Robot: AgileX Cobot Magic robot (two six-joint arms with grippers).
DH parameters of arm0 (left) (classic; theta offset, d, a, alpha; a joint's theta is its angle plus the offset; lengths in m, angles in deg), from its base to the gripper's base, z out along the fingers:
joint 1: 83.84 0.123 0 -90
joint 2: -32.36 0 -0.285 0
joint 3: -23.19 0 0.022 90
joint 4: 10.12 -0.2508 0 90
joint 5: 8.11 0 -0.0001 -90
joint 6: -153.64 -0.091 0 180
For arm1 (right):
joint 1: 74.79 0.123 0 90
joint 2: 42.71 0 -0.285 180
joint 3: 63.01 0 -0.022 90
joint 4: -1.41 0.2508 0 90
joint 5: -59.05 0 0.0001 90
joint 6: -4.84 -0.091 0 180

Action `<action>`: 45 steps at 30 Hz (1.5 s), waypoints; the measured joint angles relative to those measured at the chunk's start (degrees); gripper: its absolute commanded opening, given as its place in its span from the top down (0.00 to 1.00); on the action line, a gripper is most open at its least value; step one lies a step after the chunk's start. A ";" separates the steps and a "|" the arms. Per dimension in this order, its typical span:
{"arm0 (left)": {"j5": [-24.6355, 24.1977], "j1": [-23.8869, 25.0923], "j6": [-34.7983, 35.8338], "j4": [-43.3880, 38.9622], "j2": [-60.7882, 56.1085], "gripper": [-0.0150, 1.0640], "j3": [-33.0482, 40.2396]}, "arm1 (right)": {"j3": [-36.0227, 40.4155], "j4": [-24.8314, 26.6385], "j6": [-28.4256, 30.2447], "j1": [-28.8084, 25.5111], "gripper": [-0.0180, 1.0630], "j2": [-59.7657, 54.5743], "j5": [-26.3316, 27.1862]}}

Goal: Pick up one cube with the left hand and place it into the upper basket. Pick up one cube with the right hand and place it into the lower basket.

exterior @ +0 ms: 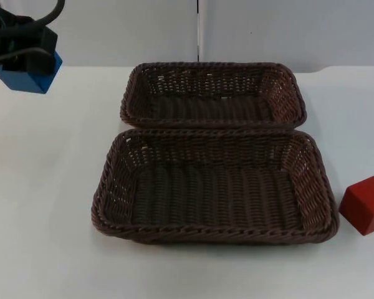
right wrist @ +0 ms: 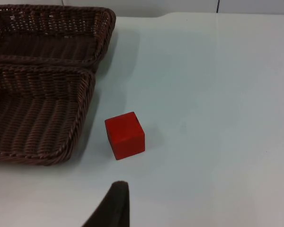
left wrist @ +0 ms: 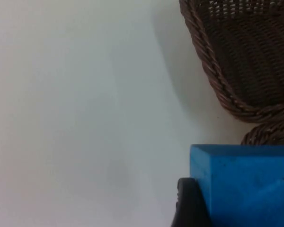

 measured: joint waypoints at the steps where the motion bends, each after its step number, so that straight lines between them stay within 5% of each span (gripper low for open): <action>1: 0.11 0.00 0.00 0.00 0.00 0.99 0.00 | 0.00 0.00 0.09 0.00 0.01 0.00 0.00; 21: 2.30 0.00 -1.46 4.56 0.00 0.99 -2.64 | 0.00 0.00 0.09 0.00 0.01 0.00 0.00; 31: -2.53 -2.03 -2.68 5.89 8.46 0.99 -14.25 | 0.00 0.00 0.09 0.00 0.01 0.00 0.00; 45: -3.54 -11.46 -5.50 5.89 29.88 0.99 -36.80 | 0.00 0.00 0.09 0.00 0.01 0.00 0.00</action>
